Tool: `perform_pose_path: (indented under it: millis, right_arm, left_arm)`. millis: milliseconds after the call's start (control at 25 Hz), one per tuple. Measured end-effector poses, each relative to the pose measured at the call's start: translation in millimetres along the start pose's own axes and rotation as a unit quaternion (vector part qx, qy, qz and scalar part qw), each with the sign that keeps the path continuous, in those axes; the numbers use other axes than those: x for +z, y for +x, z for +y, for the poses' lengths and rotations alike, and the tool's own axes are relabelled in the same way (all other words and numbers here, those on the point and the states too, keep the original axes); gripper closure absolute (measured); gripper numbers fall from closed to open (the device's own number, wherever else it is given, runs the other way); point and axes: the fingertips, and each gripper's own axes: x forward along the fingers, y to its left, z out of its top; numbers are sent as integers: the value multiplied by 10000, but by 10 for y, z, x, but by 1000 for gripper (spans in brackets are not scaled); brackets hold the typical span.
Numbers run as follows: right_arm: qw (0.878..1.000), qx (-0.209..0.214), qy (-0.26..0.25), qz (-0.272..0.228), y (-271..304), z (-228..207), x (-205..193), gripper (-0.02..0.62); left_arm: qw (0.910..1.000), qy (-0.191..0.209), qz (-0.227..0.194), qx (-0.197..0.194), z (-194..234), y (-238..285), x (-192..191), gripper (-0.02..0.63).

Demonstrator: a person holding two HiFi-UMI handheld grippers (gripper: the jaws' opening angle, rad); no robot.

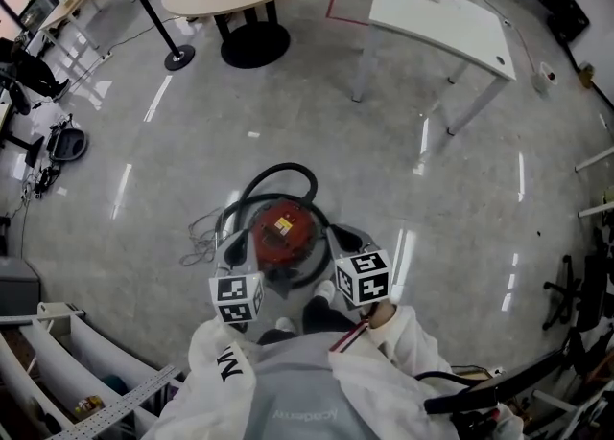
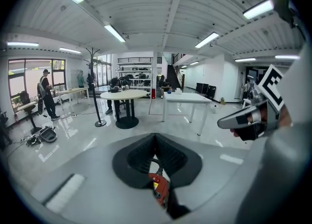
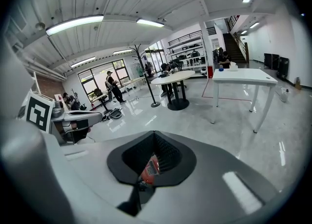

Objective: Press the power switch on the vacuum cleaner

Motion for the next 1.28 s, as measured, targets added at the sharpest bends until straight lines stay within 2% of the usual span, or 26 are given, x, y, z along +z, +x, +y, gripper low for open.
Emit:
perform_pose_path:
  millis: [240,760,1000,1280]
  right_arm:
    - [10000,-4,-81,-26,-102,127,-75,595]
    - [9992,-267,-182,-215,-430,605,-306,595]
    - [9986,-346,-229,-336,-574,950,-492,595]
    - [9976,-506,-215,-429,-802,1153,-680,595]
  left_arm:
    - [9998,-5,-177,-16,5,-128,23,606]
    - [9989,32,-400,-243,106,-680,-187,606]
    - [9987,37,-441,-271,227,-1091,-433,606]
    - [9986,-54,-440,-271,292,-1455,-720,606]
